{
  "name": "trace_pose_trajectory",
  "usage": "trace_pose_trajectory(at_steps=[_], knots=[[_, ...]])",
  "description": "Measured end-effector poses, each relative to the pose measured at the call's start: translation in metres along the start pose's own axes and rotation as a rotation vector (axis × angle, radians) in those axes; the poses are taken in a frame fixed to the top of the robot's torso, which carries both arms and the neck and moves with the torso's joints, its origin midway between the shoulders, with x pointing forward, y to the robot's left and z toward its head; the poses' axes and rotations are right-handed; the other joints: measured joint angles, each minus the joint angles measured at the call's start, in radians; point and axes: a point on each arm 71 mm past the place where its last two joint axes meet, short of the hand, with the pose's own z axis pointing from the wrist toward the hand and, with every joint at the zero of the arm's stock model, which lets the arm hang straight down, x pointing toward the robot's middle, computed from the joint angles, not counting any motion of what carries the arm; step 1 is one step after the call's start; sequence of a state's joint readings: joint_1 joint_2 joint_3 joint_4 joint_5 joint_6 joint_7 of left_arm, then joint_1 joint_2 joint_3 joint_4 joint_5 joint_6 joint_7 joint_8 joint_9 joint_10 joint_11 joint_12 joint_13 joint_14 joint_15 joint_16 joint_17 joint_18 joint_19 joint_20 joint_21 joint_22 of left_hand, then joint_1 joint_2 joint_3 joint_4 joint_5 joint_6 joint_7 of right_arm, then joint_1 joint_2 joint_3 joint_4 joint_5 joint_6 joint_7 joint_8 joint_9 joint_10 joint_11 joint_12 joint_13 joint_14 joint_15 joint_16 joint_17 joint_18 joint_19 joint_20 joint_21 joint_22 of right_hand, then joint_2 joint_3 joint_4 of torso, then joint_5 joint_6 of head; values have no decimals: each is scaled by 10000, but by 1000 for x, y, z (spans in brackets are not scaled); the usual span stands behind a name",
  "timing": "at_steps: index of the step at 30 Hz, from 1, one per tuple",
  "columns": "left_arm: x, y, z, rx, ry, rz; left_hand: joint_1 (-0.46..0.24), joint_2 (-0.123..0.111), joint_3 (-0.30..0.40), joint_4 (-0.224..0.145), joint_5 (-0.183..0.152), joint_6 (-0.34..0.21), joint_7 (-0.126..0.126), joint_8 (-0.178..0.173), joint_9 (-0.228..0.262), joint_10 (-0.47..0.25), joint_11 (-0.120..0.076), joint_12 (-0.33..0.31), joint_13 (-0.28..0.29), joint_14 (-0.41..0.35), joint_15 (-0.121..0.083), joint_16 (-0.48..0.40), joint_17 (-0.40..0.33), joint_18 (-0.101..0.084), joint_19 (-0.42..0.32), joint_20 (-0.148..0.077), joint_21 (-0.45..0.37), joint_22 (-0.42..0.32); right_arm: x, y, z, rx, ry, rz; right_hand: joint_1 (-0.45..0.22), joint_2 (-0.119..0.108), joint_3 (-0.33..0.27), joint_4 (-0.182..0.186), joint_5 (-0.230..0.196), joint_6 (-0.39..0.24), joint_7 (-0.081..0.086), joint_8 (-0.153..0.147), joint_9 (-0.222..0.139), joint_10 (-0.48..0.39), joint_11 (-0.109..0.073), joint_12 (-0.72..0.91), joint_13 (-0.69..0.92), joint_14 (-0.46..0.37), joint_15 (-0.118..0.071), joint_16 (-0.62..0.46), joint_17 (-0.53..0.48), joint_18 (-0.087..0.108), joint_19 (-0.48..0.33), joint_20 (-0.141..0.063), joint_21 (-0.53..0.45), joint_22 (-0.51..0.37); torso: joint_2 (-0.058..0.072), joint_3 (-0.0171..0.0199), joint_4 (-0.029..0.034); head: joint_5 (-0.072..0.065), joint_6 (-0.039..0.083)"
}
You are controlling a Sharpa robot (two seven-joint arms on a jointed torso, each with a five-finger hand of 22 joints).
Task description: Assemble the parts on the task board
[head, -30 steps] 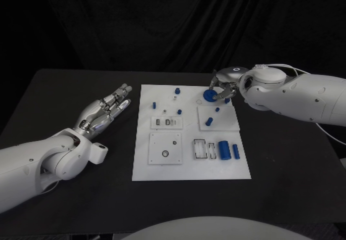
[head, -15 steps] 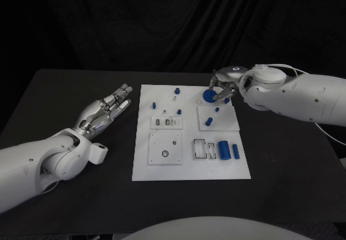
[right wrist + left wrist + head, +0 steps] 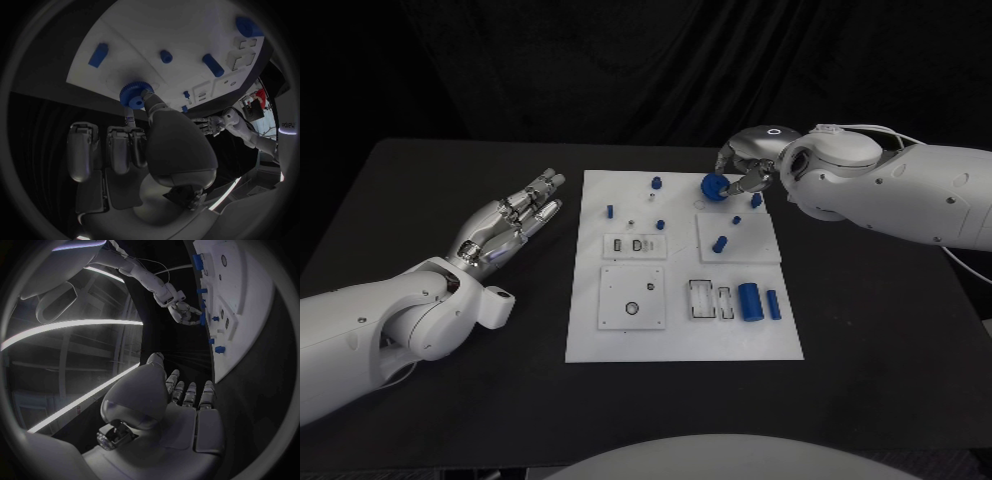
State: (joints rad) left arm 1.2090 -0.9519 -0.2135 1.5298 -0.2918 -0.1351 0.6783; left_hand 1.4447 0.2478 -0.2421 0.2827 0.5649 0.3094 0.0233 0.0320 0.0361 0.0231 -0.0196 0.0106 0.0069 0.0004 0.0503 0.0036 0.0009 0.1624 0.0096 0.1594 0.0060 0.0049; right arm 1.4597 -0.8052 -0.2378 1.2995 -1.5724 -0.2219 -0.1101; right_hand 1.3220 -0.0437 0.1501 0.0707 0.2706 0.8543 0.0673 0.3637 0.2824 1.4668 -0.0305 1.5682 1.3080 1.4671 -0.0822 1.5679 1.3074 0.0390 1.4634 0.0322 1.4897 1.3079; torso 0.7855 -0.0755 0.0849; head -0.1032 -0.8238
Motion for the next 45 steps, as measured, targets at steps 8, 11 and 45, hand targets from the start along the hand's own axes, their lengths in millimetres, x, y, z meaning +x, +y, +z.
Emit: trace_pose_trajectory(at_steps=[8, 11, 45], knots=[[1, 0, 1, 4, 12, -5, 0, 0, 0, 0, 0, 0, 0, 0, -1, 0, 0, 0, 0, 0, 0, 0, 1, 0, 0, 0, 0, -1, -13, 17, 1, -457, -269, 24, -123, -9, 4, 135, 0, -24, -24, 247, 0, 0, 0, 0, -1, 0, 0, 0, 0, 1, 0, 0, 1, -1, -2, -5, 3, 13, 27], [1, 0, 1, 8, 24, -11, 0, 0, 0, 0, 0, 0, 0, 0, -1, 0, 0, 0, 0, 0, 0, 0, 1, 0, 0, 0, 0, -1, -14, 25, 2, -630, -281, 32, -228, -37, -8, 178, 0, -24, -24, 325, 0, 0, 1, 0, -2, 0, 0, 0, 0, 0, 36, -36, 0, -1, -2, -6, 4, 24, 28], [5, 1, 6, 36, 153, -71, 0, 0, 27, 28, -1, -1, 0, 0, -5, 34, 33, 0, 0, 0, -1, 0, 8, 0, -1, -1, 0, -2, -18, 96, 50, -1713, 204, -353, -358, -90, 93, 271, -14, -63, -63, -240, 827, -1, 1, 0, -5, -1, 1, 0, 0, 1, 36, -36, 40, -5, 10, -6, 22, -9, -97]])
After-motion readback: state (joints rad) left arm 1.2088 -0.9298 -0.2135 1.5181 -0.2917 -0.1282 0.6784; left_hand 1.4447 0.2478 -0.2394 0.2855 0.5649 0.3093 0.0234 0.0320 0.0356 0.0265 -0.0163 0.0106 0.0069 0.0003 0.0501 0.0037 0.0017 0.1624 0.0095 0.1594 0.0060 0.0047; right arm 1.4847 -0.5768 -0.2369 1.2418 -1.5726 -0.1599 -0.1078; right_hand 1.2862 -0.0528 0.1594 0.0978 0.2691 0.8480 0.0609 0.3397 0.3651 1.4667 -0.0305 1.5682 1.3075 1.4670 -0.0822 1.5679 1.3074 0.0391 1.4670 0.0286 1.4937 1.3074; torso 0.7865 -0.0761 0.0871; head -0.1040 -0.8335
